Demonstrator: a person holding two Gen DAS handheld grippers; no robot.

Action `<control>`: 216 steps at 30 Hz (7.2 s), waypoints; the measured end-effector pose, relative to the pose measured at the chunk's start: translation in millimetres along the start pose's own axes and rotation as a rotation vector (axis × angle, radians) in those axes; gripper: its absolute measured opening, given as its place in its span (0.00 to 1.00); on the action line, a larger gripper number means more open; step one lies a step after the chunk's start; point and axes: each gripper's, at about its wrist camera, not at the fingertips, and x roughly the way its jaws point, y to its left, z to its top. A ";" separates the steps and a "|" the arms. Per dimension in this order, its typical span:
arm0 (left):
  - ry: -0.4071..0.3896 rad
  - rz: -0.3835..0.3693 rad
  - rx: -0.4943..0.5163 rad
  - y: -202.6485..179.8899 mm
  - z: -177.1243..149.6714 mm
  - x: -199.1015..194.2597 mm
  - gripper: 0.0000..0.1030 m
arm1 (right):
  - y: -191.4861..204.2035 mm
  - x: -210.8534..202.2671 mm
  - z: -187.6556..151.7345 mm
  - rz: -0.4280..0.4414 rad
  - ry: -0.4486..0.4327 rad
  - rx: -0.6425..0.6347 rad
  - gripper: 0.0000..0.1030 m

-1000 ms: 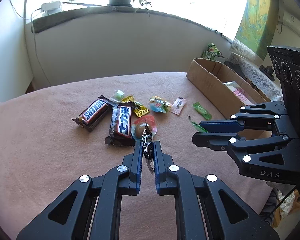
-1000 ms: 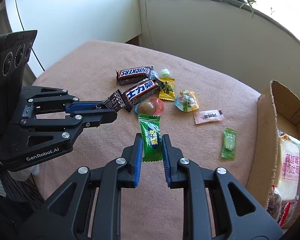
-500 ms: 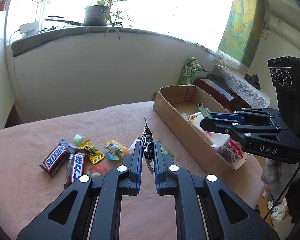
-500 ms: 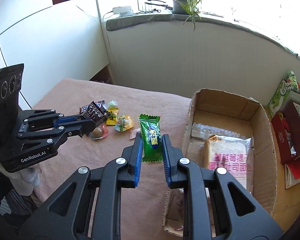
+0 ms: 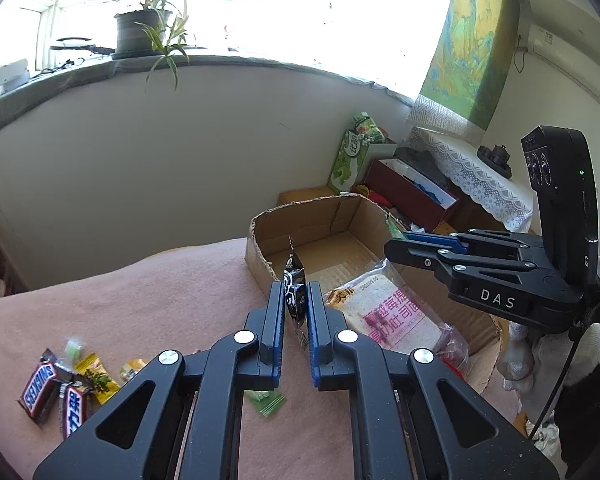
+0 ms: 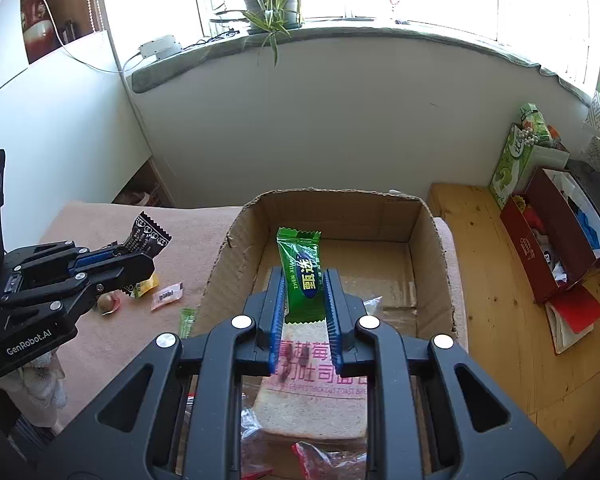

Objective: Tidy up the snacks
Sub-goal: 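Carry the green candy with the right gripper over the box while the left gripper carries the black wrapper, then open the right gripper to drop the green candy while the left gripper drops the black snack into the box, then move the left gripper to the Snickers bar while the right gripper moves to the round brown candy, then close the left gripper on the Snickers bar while the right gripper grasps the round brown candy, then carry the Snickers bar with the left gripper over the box while the right gripper carries the round candy, then open the left gripper to drop the Snickers while the right gripper drops the round candy into the box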

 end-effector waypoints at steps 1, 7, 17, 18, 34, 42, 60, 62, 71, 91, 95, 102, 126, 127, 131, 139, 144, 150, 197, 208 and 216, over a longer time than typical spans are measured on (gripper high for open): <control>0.005 -0.004 0.001 -2.2 0.9 4.8 0.09 | -6.2 1.0 0.7 -0.004 0.002 0.010 0.19; 0.023 -0.001 0.015 -11.3 6.6 23.6 0.09 | -30.3 11.9 3.5 -0.026 0.017 0.046 0.19; 0.033 0.000 0.012 -11.4 8.4 28.7 0.09 | -38.4 15.6 4.6 -0.032 0.020 0.058 0.19; 0.032 0.002 0.013 -11.2 8.4 28.0 0.09 | -38.8 15.2 4.6 -0.037 0.017 0.057 0.19; -0.003 0.019 0.017 -7.2 8.4 3.6 0.35 | -29.7 -0.6 5.2 -0.073 -0.022 0.060 0.71; -0.054 0.044 -0.006 11.9 6.9 -34.0 0.35 | -16.3 -15.0 3.3 -0.065 -0.040 0.074 0.72; -0.121 0.197 -0.234 146.2 -29.8 -117.7 0.35 | 115.1 -22.4 -3.0 0.063 -0.035 -0.109 0.72; -0.123 0.213 -0.258 160.0 -36.0 -123.2 0.35 | 131.7 -18.5 -4.8 0.088 -0.023 -0.127 0.73; -0.069 0.237 -0.298 199.8 -63.6 -117.5 0.35 | 197.5 20.7 -22.5 0.172 0.060 -0.187 0.73; 0.057 0.240 -0.191 192.7 -88.2 -74.6 0.34 | 239.4 87.9 -62.0 0.144 0.110 -0.202 0.41; 0.060 0.261 -0.166 191.3 -86.9 -71.4 0.34 | 247.3 93.2 -61.7 0.136 0.120 -0.228 0.37; 0.084 0.254 -0.139 190.0 -85.1 -61.2 0.34 | 260.3 100.1 -63.3 0.115 0.133 -0.282 0.35; 0.116 0.232 -0.151 196.4 -84.8 -52.3 0.25 | 261.9 115.0 -58.5 0.108 0.162 -0.313 0.26; 0.118 0.229 -0.153 197.1 -85.1 -52.4 0.25 | 260.3 115.2 -58.9 0.108 0.164 -0.311 0.26; 0.112 0.242 -0.145 194.4 -84.8 -54.2 0.25 | 262.9 112.9 -59.7 0.090 0.161 -0.333 0.26; 0.068 0.246 -0.166 196.8 -81.7 -70.3 0.25 | 257.0 94.5 -60.5 0.094 0.129 -0.315 0.26; 0.028 0.236 -0.166 191.3 -75.4 -83.8 0.25 | 244.0 76.2 -52.5 0.095 0.093 -0.296 0.26; -0.009 0.220 -0.135 173.3 -65.8 -88.4 0.25 | 221.0 54.3 -39.8 0.100 0.049 -0.249 0.26; 0.052 -0.037 0.031 4.8 9.3 29.3 0.26 | -30.5 18.1 7.1 -0.092 -0.003 0.112 0.26; 0.070 -0.051 0.043 -7.1 11.0 35.5 0.26 | -32.4 16.6 6.3 -0.104 -0.003 0.113 0.27; 0.056 -0.047 0.034 -2.8 9.3 24.8 0.26 | -31.0 12.8 6.5 -0.118 -0.007 0.114 0.30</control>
